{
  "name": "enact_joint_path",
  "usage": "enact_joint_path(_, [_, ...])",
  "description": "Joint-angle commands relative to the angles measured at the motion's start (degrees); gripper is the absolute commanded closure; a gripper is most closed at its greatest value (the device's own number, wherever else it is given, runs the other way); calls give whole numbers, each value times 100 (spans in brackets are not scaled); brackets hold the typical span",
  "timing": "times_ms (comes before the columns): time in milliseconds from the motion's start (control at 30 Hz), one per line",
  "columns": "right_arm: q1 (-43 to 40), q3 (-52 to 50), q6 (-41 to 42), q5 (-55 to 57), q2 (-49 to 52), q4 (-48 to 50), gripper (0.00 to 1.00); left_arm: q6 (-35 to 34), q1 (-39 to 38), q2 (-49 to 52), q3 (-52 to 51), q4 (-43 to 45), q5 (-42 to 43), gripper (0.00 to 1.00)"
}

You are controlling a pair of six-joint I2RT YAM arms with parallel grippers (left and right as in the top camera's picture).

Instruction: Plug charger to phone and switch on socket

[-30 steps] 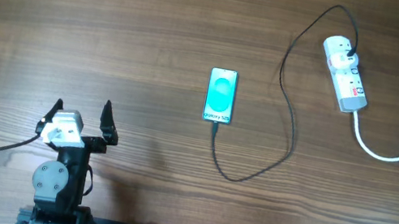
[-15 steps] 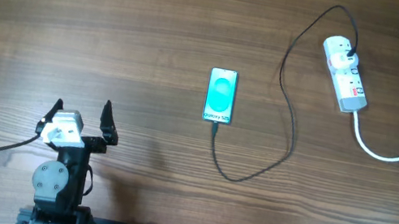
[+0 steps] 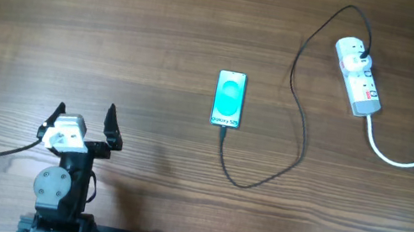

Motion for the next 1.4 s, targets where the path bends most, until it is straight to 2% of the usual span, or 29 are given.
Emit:
enact_joint_path(0, [-20, -422, 664, 369, -28, -13, 0, 87, 31, -50, -59, 15, 68, 0])
enact_joint_path(167, [-20, -1504, 203, 186, -4, -28, 0, 87, 31, -50, -59, 15, 68, 0])
enact_joint_path(267, [-20, -2173, 208, -55, 52, 210, 0, 87, 31, -50, -59, 15, 68, 0])
enact_joint_path(333, [-20, -2752, 9, -514, 160, 774, 0, 87, 31, -50, -59, 15, 68, 0])
enact_joint_path(467, [-20, -3674, -955, -1637, 575, 2090, 0, 87, 31, -50, -59, 15, 68, 0])
enact_joint_path(567, [-20, -4142, -1038, -1786, 918, 2538, 0, 87, 31, -50, -59, 15, 68, 0])
enact_joint_path(667, [-2, -4496, -1217, -1784, 815, 2723, 0, 87, 31, -50, -59, 15, 68, 0])
enact_joint_path(767, [188, -4863, -2044, -1784, 487, 2983, 0, 87, 31, -50, -59, 15, 68, 0])
enact_joint_path(867, [372, -5206, -2527, -1773, 149, 3294, 0, 87, 31, -50, -59, 15, 68, 0])
enact_joint_path(1033, [428, -5814, -2487, -1755, -57, 3724, 0, 87, 31, -50, -59, 15, 68, 0])
enact_joint_path(1300, [455, -6594, -2492, -1467, -57, 3711, 0, 87, 31, -50, -59, 15, 68, 0])
enact_joint_path(1367, [455, -6686, -2500, -1484, -59, 3434, 0, 87, 31, -50, -59, 15, 68, 0])
